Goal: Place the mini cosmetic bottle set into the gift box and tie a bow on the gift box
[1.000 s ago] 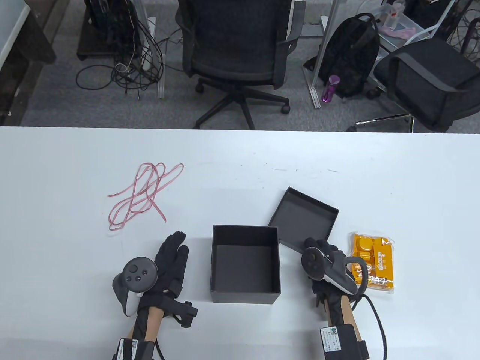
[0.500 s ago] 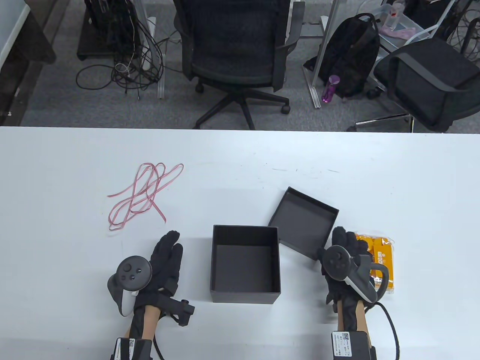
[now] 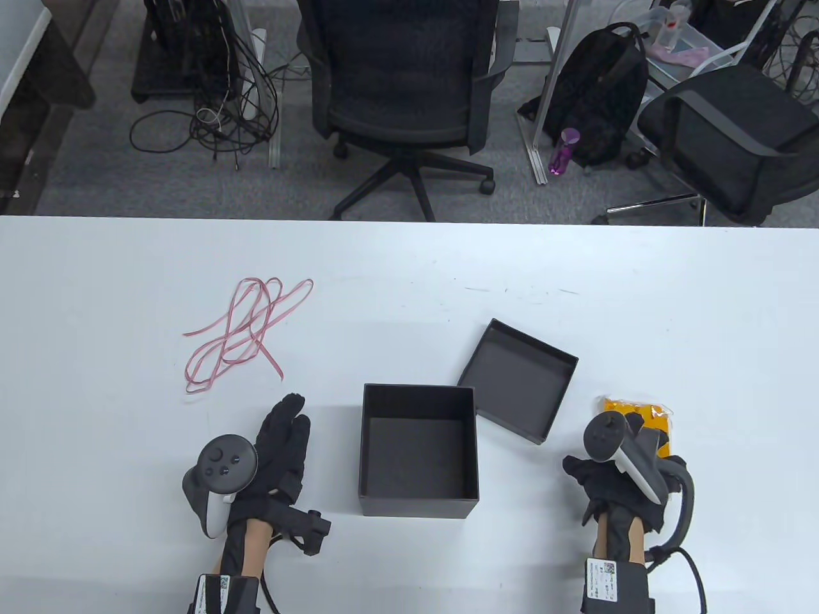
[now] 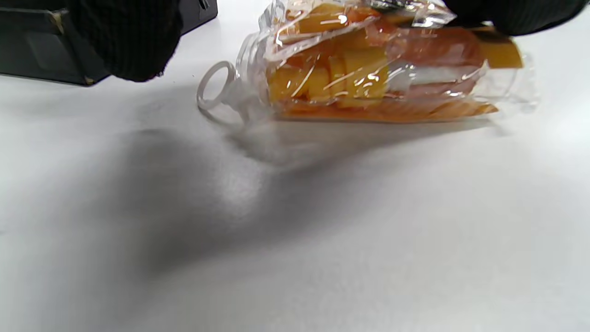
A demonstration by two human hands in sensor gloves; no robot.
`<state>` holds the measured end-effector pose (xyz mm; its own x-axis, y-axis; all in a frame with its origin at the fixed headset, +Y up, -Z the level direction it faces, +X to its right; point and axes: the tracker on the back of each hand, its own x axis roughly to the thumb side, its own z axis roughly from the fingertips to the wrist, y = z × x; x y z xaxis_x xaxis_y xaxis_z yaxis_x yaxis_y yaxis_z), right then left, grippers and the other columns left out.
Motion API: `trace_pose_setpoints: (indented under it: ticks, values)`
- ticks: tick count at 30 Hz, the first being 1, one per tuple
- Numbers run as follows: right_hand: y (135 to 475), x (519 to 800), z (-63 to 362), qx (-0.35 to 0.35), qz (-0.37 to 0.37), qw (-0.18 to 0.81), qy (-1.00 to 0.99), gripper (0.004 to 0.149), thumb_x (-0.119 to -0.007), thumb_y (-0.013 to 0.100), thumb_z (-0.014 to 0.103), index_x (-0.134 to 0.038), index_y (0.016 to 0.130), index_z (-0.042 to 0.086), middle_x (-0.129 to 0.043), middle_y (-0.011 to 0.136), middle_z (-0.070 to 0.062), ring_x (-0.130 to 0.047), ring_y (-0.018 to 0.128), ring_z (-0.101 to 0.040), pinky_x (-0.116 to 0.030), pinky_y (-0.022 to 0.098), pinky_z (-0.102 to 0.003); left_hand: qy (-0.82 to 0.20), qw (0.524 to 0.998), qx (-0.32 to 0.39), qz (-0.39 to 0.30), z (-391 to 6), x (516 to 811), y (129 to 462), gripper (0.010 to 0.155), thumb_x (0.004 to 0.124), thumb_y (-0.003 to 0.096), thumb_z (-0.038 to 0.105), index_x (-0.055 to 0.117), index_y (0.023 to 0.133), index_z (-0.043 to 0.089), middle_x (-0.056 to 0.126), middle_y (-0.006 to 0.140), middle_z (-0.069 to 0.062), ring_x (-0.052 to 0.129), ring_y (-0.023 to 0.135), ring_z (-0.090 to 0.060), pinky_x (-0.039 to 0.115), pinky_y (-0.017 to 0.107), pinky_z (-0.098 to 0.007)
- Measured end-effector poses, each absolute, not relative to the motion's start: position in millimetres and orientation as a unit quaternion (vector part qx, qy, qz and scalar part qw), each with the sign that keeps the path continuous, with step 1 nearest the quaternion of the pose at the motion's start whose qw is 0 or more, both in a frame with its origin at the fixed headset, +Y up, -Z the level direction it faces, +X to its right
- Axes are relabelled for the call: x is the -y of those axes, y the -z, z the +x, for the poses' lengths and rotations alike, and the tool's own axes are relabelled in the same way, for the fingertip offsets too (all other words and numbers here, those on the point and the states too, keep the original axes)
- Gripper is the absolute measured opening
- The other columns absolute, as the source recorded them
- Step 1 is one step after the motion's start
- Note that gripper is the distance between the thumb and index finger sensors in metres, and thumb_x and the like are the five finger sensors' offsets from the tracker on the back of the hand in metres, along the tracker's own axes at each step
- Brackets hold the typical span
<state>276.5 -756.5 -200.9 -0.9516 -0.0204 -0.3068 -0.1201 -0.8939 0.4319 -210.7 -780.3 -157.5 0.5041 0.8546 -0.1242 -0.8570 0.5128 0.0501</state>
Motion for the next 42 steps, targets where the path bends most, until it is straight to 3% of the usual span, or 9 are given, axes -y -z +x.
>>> trace_pose_setpoints:
  ticks: [20,30,37,42]
  values:
    - [207.1,773.5,261.5,-0.207,-0.147,-0.106,-0.961,0.102,-0.07,0.059,0.042,-0.003,0.108,-0.017,-0.029,0.098,-0.061,-0.048,0.078,-0.085,-0.058,0.056,-0.083,-0.49,0.869,-0.072,-0.014,-212.5,782.4,158.8,0.067,0.049,0.0615,0.051,0.046,0.117,0.014,0.051,0.116,-0.027,0.064,0.1,-0.058,0.062,0.069,-0.072]
    - [208.9,783.1,250.8,-0.17,-0.152,-0.195,-0.954,0.087,-0.069,0.059,0.02,-0.006,0.106,-0.018,-0.037,0.098,-0.059,-0.057,0.08,-0.08,-0.064,0.056,-0.079,-0.492,0.867,-0.074,-0.015,-212.9,783.1,159.3,0.067,0.049,0.0614,0.051,0.045,0.117,0.014,0.051,0.116,-0.027,0.064,0.1,-0.058,0.062,0.069,-0.072]
    - [207.1,766.9,246.9,-0.089,-0.165,-0.135,-0.973,0.076,-0.066,0.057,0.007,-0.017,0.108,-0.02,-0.041,0.102,-0.054,-0.06,0.083,-0.076,-0.064,0.057,-0.078,-0.493,0.867,-0.076,-0.017,-213.5,783.6,159.6,0.067,0.049,0.0614,0.051,0.045,0.117,0.015,0.05,0.116,-0.026,0.063,0.101,-0.058,0.062,0.069,-0.072]
    - [201.2,736.5,242.3,0.044,-0.129,-0.073,-0.988,0.072,-0.064,0.055,0.005,-0.021,0.107,-0.02,-0.039,0.104,-0.051,-0.058,0.086,-0.075,-0.06,0.059,-0.078,-0.493,0.866,-0.078,-0.018,-214.0,784.3,159.9,0.067,0.049,0.0614,0.051,0.045,0.117,0.015,0.05,0.117,-0.026,0.063,0.101,-0.058,0.062,0.069,-0.072]
